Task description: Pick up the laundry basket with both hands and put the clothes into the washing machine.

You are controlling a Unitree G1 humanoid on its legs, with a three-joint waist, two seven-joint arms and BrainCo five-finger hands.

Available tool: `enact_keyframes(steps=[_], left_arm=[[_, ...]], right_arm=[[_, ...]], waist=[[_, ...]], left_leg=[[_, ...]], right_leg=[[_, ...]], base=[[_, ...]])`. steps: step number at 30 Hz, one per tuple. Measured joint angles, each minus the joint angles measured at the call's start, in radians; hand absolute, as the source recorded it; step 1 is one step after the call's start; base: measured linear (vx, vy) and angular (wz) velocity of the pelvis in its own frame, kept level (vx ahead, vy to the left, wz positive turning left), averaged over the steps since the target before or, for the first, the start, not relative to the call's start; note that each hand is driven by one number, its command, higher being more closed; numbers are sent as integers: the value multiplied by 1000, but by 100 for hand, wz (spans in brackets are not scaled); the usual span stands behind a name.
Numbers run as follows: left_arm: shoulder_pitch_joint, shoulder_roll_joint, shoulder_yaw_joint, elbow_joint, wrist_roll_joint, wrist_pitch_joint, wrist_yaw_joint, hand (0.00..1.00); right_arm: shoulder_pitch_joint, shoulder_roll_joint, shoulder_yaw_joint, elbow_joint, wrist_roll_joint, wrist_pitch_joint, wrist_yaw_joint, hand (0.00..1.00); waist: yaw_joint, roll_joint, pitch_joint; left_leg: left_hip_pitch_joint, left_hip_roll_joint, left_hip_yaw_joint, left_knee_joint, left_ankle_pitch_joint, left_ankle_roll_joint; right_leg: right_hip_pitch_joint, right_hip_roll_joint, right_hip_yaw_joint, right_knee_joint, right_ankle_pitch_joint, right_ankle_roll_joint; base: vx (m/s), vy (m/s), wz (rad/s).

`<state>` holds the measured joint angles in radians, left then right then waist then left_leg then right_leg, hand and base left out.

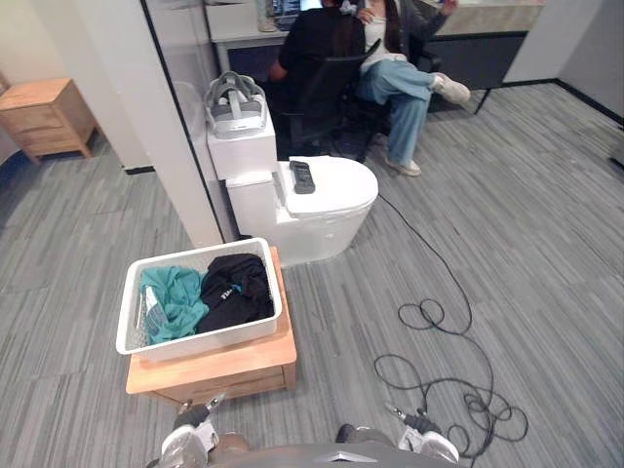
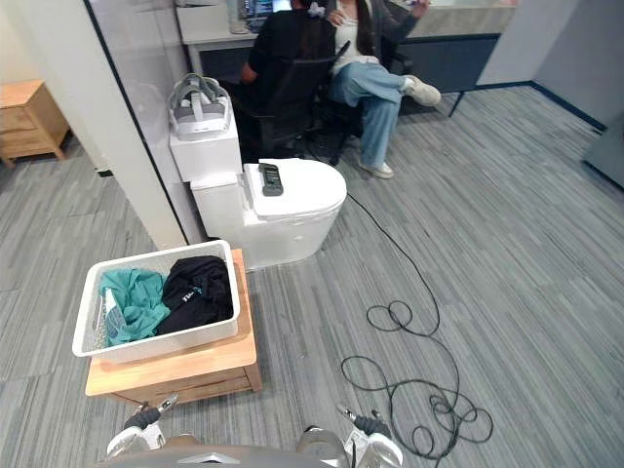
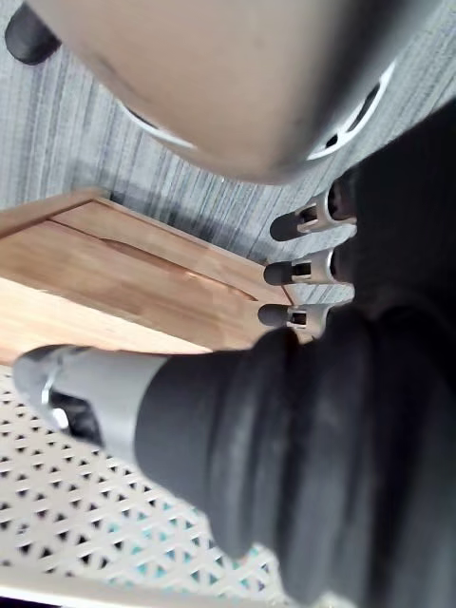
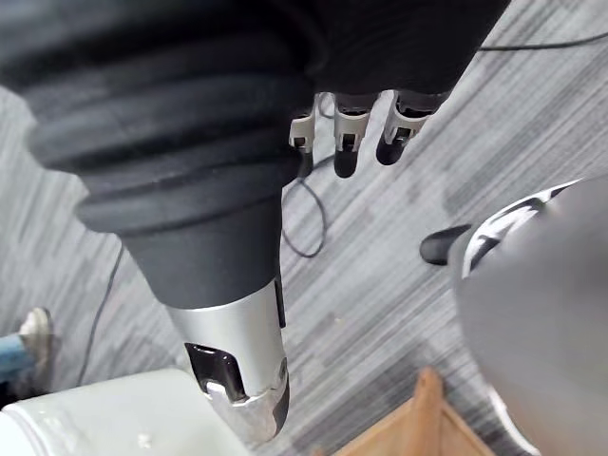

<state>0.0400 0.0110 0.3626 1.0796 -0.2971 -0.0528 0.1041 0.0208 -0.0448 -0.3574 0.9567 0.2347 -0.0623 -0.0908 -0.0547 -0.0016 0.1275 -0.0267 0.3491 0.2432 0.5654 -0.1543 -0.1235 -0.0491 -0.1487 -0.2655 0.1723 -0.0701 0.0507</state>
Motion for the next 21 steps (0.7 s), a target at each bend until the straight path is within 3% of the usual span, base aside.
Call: enact_keyframes(steps=[1, 2, 3, 4, 5, 9, 11, 13, 17, 21], left_arm=[[2, 2, 1, -4, -19, -5, 8, 0], [4, -6, -9, -35, -56, -10, 31, 0], [6, -11, -19, -62, -67, -12, 41, 0], [19, -5, -49, -142, -76, -22, 49, 0], [25, 15, -91, -254, -78, -33, 51, 0], [87, 86, -138, -535, -94, -37, 22, 0], [91, 104, -137, -644, -94, -55, 15, 0], [87, 106, -129, -736, -100, -78, 12, 0], [90, 83, -126, -823, -116, -87, 12, 0], [89, 83, -85, -837, -114, -88, 11, 0]], right_arm=[[1, 0, 19, -58, 8, -2, -12, 0], [10, -13, 42, -186, 15, -6, -27, 0], [16, -26, 41, -240, 14, -9, -29, 0], [32, -24, 39, -323, 14, -20, -31, 0], [65, -8, 36, -405, 14, -27, -32, 0], [87, 43, 99, -575, 1, -22, -27, 0], [91, 43, 133, -671, -28, -23, -22, 0], [91, 33, 152, -760, -69, -28, -20, 0], [95, -31, 188, -878, -100, -31, -12, 0], [97, -95, 236, -952, -140, -32, 28, 0]], waist=[[-1, -3, -1], [-8, 21, -12], [-13, 39, -17], [-27, 35, -22], [-49, 17, -32], [-51, -16, -37], [-49, -19, -42], [-50, -9, -40], [-53, 34, -34], [-54, 37, -34]], left_leg=[[2, -2, -2, -82, 5, 6], [8, -11, 4, -240, 119, 11], [7, -15, 6, -276, 153, -17], [30, -59, 23, -322, 109, -46], [31, -101, 43, -358, 87, -47], [71, -175, 92, -413, 63, -52], [83, -182, 109, -430, 51, -47], [80, -186, 122, -444, 47, -47], [74, -182, 151, -452, 47, -49], [63, -174, 163, -468, 55, -57]], right_leg=[[-32, -24, 26, 18, 2, 19], [-80, -48, 62, 28, 27, 65], [-93, -56, 68, 28, 39, 85], [-89, -88, 88, 2, 58, 119], [-76, -126, 91, -31, 82, 141], [-35, -176, 98, -118, 174, 149], [-25, -179, 99, -139, 178, 155], [-24, -178, 101, -169, 189, 179], [-43, -167, 121, -200, 207, 179], [-62, -151, 131, -216, 226, 179]], base=[[-12, 310, -71], [-9, 354, -66], [17, 492, -43], [59, 475, 28], [87, 471, 55], [45, 297, 12], [-19, 80, -20], [-49, 23, -12], [-4, -33, -21], [26, -40, -9]])
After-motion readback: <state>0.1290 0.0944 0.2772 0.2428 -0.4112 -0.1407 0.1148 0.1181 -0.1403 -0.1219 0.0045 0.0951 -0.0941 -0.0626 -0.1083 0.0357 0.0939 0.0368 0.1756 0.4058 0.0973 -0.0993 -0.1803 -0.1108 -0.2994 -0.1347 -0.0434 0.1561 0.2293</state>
